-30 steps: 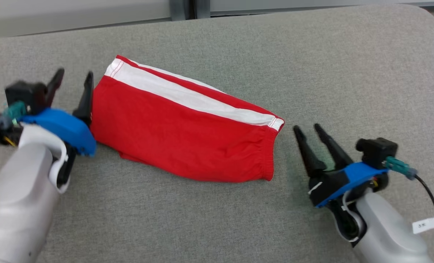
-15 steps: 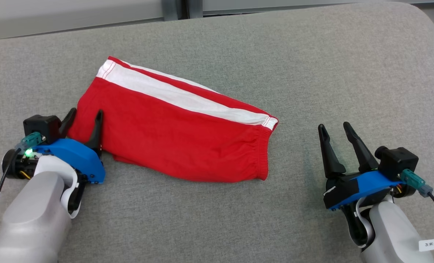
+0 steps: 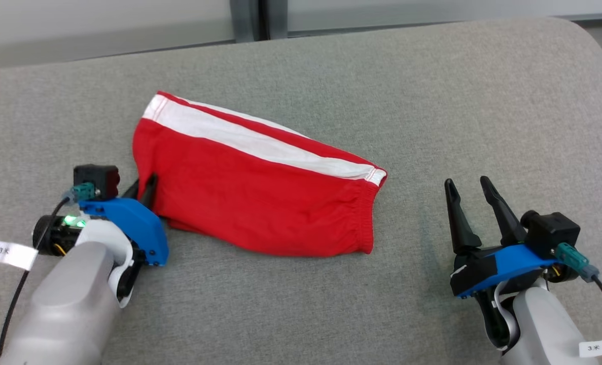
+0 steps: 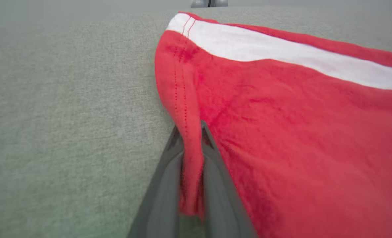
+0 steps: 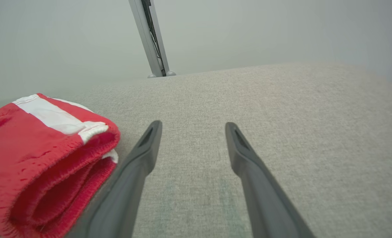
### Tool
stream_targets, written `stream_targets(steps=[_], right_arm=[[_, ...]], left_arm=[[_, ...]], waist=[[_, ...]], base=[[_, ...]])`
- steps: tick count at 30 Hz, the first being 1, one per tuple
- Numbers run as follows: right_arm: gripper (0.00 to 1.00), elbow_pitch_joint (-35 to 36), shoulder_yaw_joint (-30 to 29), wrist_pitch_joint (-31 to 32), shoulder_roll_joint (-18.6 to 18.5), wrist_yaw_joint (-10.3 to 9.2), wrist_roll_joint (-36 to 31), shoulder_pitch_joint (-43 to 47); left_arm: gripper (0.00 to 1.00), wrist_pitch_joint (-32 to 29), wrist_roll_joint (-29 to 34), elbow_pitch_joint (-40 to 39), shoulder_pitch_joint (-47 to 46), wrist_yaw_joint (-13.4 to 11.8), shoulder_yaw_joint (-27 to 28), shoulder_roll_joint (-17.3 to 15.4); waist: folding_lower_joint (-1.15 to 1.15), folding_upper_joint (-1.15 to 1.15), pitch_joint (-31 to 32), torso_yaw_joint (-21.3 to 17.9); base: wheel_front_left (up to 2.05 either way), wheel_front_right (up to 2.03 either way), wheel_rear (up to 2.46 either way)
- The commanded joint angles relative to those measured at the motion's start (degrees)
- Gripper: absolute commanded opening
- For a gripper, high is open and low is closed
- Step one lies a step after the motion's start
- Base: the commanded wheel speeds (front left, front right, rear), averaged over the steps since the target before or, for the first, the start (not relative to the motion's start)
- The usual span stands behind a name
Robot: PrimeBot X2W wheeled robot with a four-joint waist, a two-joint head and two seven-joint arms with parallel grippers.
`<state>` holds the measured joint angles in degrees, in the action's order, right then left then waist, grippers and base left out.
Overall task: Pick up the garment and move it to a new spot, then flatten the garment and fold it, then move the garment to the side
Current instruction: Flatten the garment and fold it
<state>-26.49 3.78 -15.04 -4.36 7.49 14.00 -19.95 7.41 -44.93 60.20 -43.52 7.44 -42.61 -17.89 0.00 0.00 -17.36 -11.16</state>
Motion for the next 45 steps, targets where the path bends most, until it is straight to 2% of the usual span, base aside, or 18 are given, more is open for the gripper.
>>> stream_targets(steps=[1, 7, 14, 21, 24, 25, 26, 29, 32, 37, 45], right_arm=[[1.0, 0.1, -0.8, -0.2, 0.2, 0.0, 0.6, 0.8], [1.0, -1.2, -2.2, -0.2, 0.2, 0.0, -0.4, 3.1], [1.0, -3.0, -2.1, -0.2, -0.3, 0.0, -1.4, 6.8], [1.0, -3.6, -1.7, -0.2, -0.5, 0.0, -1.9, 9.4], [1.0, -3.6, -1.0, -0.2, -0.5, 0.0, -2.7, 10.0], [1.0, -3.5, -0.8, -0.2, -0.5, 0.0, -2.9, 9.9], [1.0, -3.5, -0.4, -0.2, -0.4, 0.0, -3.1, 9.7], [1.0, -3.3, 1.0, -0.2, 0.0, 0.0, -3.6, 7.9], [1.0, -3.7, 2.5, -0.2, 0.6, 0.0, -4.4, 5.9], [1.0, -6.6, 3.6, -0.2, 1.2, 0.0, -5.4, 3.3], [1.0, -16.3, 2.8, -0.2, 1.3, 0.0, -7.1, 0.2]], left_arm=[[0.0, 0.8, -0.6, 0.7, 1.5, 0.1, -0.1, 0.0], [0.0, 5.6, -3.7, 1.5, 4.8, 0.0, 1.7, 2.9], [0.0, 7.8, -5.6, 1.2, 12.8, -1.7, 5.1, 5.2], [0.0, 7.8, -3.9, -4.6, 20.6, -4.4, 9.3, 5.6], [0.0, 7.8, -1.1, -8.7, 23.7, -6.8, 11.6, 5.8], [0.31, 7.8, -0.1, -9.9, 24.5, -7.7, 12.1, 5.8], [1.0, 7.8, 0.7, -11.0, 25.2, -8.4, 12.7, 5.9], [1.0, 7.8, 4.3, -15.6, 26.9, -10.4, 15.2, 6.5], [1.0, 7.8, 8.0, -19.8, 28.7, -11.0, 17.2, 7.0], [1.0, 7.8, 12.2, -23.4, 30.8, -10.2, 19.2, 8.4], [1.0, 7.8, 17.4, -24.7, 32.6, -7.3, 21.8, 10.5]], waist=[[0.0, 0.0, 0.7, 0.2], [0.0, 0.0, 5.7, 2.6], [0.0, 0.0, 11.6, 5.6], [0.0, 0.0, 14.3, 7.8], [0.0, 0.0, 14.6, 8.8], [0.0, 0.0, 14.5, 9.1], [0.0, 0.0, 14.3, 9.4], [0.0, 0.0, 13.7, 10.4], [0.0, 0.0, 12.9, 11.6], [0.0, 0.0, 12.2, 13.9], [0.0, 0.0, 11.3, 18.6]], base=[[0.0, 0.0, 0.0], [0.0, 0.0, 0.0], [0.0, 0.0, 0.0], [0.0, 0.0, 0.0], [0.0, 0.0, 0.0], [0.0, 0.0, 0.0], [0.0, 0.0, 0.0], [0.0, 0.0, 0.0], [0.0, 0.0, 0.0], [0.0, 0.0, 0.0], [0.0, 0.0, 0.0]])
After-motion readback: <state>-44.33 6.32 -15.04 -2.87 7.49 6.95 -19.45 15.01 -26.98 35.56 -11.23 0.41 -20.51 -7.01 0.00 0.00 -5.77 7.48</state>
